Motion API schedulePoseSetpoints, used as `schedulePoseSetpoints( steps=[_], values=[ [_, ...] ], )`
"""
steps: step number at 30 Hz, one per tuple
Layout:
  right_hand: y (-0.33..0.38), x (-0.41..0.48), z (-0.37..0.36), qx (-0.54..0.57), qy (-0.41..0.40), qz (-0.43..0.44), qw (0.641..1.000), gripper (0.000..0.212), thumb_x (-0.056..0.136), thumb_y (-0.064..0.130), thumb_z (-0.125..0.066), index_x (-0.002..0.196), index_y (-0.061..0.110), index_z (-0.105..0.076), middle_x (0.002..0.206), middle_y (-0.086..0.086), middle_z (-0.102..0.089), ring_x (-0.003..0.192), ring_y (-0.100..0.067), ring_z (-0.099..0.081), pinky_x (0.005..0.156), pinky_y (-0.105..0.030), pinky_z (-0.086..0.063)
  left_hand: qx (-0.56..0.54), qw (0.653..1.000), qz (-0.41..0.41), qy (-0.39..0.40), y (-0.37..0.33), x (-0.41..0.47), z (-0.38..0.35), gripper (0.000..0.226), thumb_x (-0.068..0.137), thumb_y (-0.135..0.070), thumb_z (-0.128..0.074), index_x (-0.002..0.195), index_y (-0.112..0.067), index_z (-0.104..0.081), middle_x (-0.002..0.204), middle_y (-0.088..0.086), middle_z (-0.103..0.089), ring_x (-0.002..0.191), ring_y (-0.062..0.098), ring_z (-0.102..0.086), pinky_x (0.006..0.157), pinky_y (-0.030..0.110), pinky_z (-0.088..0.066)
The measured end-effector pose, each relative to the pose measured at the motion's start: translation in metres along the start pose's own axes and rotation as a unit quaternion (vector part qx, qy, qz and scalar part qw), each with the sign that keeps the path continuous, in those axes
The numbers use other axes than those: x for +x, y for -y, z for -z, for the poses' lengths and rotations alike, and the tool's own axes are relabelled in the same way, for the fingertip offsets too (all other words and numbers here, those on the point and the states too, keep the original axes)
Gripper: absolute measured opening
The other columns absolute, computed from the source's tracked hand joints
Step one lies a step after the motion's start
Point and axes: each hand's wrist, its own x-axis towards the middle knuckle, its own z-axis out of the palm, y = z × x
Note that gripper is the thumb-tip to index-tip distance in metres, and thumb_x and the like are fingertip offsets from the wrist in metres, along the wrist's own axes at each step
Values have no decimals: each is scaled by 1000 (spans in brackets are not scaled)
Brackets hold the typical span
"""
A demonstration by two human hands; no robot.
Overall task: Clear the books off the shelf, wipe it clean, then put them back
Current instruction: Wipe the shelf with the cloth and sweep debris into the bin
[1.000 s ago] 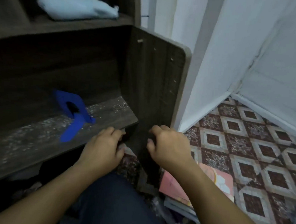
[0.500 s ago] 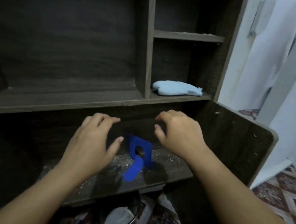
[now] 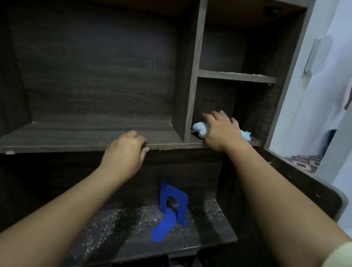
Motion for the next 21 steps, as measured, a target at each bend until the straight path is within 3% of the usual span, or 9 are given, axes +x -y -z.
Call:
schedulePoseSetpoints(
  steps=[3,5,9,12,14,17,19,21],
  values=[
    [-10,4,-9,39,48,-25,998,54,92,35,-46,144,26,-32,138,-9,-47,128,-30,-42,110,-51,-23,14,999,-13,-51,4,-3,-15,21,88,-22,-67,105,-11,-69,96,7,-63,88,25,-60,71,38,-50],
    [-13,3,-12,48,23,-13,999,48,91,31,-48,137,24,-39,129,-8,-53,119,-29,-48,103,-49,-30,9,997,-18,-74,5,-2,-17,19,85,-20,-70,101,-10,-70,92,7,-65,84,26,-61,69,38,-50],
    [-14,2,-18,-3,-144,8,990,50,87,23,-55,135,16,-46,118,-13,-58,108,-34,-52,101,-50,-33,-2,996,-2,-87,3,-1,-19,19,86,-21,-69,102,-11,-70,92,7,-64,86,26,-61,71,37,-49],
    [-6,-16,-20,-9,-304,33,952,51,80,20,-60,129,9,-53,105,-15,-62,97,-36,-56,98,-52,-38,-11,996,15,-89,0,-3,-21,20,88,-21,-66,106,-10,-68,97,8,-64,90,26,-60,75,38,-48],
    [5,-40,-24,8,-355,55,933,50,79,21,-60,127,9,-55,102,-12,-62,95,-33,-56,96,-51,-40,-19,995,14,-97,0,-6,-22,22,90,-20,-64,109,-10,-67,100,9,-63,93,26,-59,78,37,-47],
    [23,-80,-41,47,-356,76,930,49,77,24,-55,125,11,-57,98,-8,-61,92,-28,-52,91,-47,-41,-63,993,11,-104,0,-19,-29,31,90,-16,-61,121,-9,-61,116,9,-59,111,24,-55,95,36,-46],
    [33,-105,-59,54,-329,96,938,50,76,26,-53,123,11,-58,95,-8,-61,90,-27,-50,88,-46,-42,-99,990,3,-102,-1,-38,-38,40,89,-12,-61,129,-9,-56,132,10,-52,130,23,-42,110,36,-34],
    [39,-123,-79,47,-284,124,950,52,75,28,-51,124,11,-57,95,-6,-61,89,-26,-52,87,-44,-42,-116,989,-14,-88,-3,-62,-48,46,85,-8,-62,130,-8,-55,135,10,-49,135,22,-35,111,29,-25]
  ],
)
